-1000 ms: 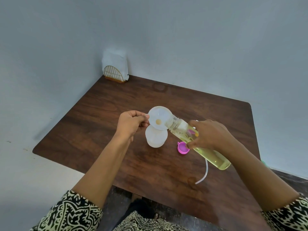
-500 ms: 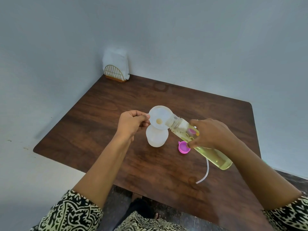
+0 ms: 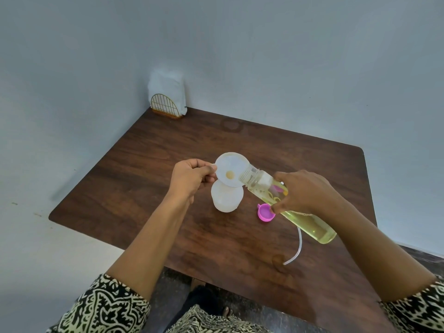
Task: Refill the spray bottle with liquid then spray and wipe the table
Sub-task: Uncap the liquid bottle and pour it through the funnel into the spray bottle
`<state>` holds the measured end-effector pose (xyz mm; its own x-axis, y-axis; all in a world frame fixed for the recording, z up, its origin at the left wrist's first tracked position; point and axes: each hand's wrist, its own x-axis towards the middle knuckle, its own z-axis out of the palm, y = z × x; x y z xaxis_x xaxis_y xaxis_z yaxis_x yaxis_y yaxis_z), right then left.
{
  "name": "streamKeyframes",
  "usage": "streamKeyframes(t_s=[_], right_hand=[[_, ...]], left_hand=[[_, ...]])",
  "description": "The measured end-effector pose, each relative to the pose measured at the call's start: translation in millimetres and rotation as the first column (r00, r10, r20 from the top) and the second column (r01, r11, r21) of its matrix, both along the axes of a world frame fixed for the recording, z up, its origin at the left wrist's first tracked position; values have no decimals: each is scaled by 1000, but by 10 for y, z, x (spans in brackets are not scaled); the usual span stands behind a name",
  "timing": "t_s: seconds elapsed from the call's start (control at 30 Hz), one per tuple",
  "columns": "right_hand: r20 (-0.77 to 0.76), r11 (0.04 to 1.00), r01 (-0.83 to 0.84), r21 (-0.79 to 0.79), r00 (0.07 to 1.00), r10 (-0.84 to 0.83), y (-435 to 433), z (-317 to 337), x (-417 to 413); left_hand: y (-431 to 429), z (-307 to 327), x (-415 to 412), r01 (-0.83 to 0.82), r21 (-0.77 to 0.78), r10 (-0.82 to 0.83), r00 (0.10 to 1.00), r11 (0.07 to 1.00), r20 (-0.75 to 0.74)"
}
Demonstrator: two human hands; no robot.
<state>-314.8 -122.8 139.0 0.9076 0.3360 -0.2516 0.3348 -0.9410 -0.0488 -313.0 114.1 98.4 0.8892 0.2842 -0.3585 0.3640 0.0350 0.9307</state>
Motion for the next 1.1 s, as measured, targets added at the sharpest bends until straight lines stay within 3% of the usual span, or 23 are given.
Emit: streamKeyframes(t_s=[1.1], right_hand=[[-20, 998, -60, -28, 998, 60, 22, 59, 78]], left_hand=[[23, -21, 31, 3, 6, -3, 1000, 1000, -10]])
